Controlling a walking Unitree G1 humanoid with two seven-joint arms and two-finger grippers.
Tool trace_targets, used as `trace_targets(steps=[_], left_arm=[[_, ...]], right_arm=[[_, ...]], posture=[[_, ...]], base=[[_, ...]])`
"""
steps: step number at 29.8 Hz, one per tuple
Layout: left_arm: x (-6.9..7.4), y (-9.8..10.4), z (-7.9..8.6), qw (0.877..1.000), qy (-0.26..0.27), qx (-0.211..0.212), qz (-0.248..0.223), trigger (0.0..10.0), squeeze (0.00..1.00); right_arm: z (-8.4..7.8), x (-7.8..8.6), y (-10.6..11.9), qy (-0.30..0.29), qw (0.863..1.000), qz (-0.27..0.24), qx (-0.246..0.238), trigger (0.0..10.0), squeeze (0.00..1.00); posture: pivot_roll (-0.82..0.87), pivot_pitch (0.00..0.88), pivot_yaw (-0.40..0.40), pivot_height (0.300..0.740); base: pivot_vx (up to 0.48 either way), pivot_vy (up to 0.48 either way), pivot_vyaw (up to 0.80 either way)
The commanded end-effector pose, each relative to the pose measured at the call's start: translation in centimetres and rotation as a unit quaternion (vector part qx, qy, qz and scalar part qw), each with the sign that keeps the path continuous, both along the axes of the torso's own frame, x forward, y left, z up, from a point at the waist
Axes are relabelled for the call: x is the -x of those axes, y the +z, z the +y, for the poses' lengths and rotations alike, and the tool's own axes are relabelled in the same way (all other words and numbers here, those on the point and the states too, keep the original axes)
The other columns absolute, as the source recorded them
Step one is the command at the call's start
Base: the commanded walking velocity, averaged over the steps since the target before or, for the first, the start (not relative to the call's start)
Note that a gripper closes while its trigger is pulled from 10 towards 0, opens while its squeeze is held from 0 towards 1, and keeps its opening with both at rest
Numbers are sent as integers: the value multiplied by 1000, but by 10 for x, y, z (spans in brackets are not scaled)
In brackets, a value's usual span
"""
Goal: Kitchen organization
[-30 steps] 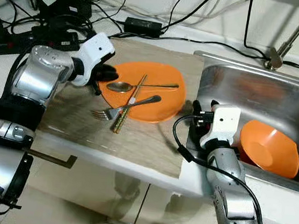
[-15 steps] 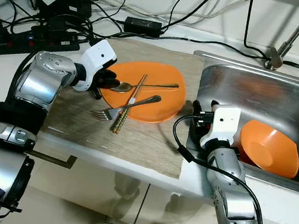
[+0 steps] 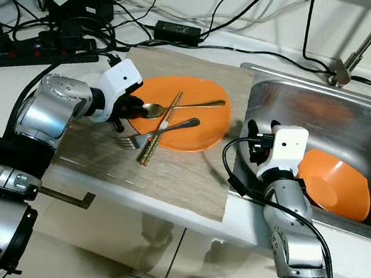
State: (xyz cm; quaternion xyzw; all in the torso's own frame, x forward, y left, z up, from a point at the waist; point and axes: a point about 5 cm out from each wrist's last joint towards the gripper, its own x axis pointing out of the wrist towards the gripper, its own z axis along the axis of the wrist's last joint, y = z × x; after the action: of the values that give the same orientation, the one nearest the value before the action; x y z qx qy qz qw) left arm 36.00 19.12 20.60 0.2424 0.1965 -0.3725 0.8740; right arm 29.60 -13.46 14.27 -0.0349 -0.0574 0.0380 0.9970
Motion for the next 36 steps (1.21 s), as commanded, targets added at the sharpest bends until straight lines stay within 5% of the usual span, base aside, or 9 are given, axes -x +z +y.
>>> trace_targets(steps=[1, 6, 11, 19, 23, 36], left_arm=[[3, -12, 0, 1000, 5, -3, 22, 10000, 0], [3, -10, 0, 1000, 10, 0, 19, 10000, 0], [2, -14, 5, 1000, 20, -4, 17, 10000, 0], [-1, -10, 6, 1000, 24, -6, 8, 10000, 0], [-3, -7, 11, 1000, 25, -11, 5, 10000, 0], [-5, 0, 14, 1000, 22, -19, -2, 10000, 0]], right_arm=[[0, -2, 2, 5, 1000, 1, -1, 10000, 0], [0, -2, 3, 6, 1000, 0, -1, 10000, 0], [-1, -17, -1, 51, 995, 49, -77, 10000, 0], [-6, -31, 7, 59, 993, 48, -93, 10000, 0], [1, -37, 11, 81, 978, 59, -181, 10000, 0], [18, -48, 28, 119, 952, 60, -277, 10000, 0]], posture=[[59, 48, -49, 740], [57, 46, -52, 740], [54, 39, -51, 740], [58, 35, -40, 740], [62, 40, -10, 740], [72, 45, 11, 740]], base=[[0, 0, 0], [0, 0, 0], [0, 0, 0], [0, 0, 0], [0, 0, 0], [0, 0, 0]])
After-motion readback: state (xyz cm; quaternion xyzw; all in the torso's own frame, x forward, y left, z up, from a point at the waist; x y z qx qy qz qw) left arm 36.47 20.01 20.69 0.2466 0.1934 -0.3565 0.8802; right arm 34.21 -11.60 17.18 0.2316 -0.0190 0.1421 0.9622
